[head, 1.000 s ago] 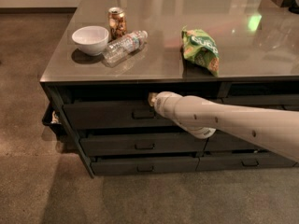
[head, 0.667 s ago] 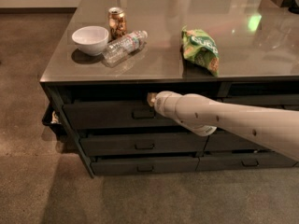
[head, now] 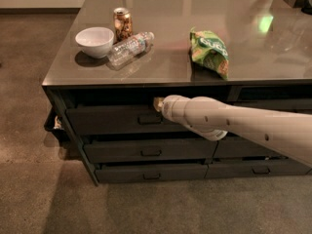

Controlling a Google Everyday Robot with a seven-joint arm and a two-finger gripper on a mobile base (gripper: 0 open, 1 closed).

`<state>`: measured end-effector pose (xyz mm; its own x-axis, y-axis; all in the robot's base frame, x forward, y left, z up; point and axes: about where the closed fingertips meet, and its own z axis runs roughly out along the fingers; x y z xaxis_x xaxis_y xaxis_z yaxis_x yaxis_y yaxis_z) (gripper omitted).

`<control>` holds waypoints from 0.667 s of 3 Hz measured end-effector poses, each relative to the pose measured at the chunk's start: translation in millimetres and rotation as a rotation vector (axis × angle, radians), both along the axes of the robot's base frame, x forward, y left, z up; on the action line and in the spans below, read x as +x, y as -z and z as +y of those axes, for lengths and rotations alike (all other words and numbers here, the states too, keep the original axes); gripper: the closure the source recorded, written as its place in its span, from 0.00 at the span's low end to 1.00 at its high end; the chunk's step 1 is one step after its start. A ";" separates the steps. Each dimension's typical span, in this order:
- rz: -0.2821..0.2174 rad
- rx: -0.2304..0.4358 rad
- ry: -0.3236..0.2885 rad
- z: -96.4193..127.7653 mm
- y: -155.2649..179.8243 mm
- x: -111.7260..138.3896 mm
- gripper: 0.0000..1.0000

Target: Open top drawer

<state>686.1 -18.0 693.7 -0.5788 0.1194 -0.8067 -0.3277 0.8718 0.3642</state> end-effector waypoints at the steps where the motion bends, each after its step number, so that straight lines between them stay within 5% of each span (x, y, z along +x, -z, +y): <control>1: 0.000 0.000 0.000 0.0 -2.5 0.0 1.00; 2: 0.010 -0.017 -0.016 -3.2 0.6 -3.6 1.00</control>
Offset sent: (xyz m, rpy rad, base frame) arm -0.0258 -0.0296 -0.0318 -0.1128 0.0667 0.1004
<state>682.5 -21.2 693.1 -0.5885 0.0968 -0.8027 -0.3379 0.8725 0.3529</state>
